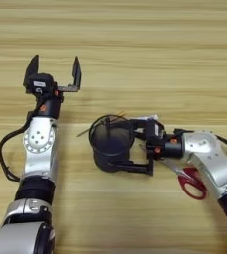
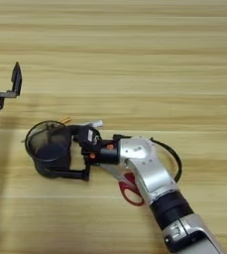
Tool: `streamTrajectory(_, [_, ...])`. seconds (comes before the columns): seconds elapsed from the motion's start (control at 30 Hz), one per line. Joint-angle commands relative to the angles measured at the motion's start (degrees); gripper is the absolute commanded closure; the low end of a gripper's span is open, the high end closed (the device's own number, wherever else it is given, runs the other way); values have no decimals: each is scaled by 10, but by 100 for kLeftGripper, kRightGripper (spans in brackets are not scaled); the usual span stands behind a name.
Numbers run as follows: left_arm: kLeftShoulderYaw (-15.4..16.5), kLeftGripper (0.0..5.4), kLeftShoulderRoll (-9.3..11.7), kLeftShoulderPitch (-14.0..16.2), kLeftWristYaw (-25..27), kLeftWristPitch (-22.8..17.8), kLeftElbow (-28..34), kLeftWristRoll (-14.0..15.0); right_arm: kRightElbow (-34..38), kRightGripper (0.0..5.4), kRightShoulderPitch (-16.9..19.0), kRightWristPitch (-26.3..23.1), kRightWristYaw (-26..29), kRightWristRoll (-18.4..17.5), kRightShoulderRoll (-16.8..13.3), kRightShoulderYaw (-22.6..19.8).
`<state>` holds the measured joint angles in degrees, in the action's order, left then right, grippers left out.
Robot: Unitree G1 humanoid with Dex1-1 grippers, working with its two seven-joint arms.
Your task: Move the objects on the table
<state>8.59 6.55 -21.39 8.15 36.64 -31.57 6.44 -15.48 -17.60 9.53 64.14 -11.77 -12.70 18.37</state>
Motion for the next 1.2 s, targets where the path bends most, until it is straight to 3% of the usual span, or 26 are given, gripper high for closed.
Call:
streamTrajectory(0.03, [-1,0,2,-9,1,6,-6,-3,12,71,-4,-1,-2,-10,-11,-16])
streamTrajectory(0.63, [1,0,5,-12,3,9,-11,-2,19,72,-18,-1,-22,-60,-76,-133])
streamTrajectory(1.0, [1,0,6,-12,3,9,-11,-2,-31,72,-17,10,-30,-67,-130,-204])
streamTrajectory(1.2, [1,0,8,-15,3,9,-12,-2,-107,72,-29,30,-34,-58,-152,-229])
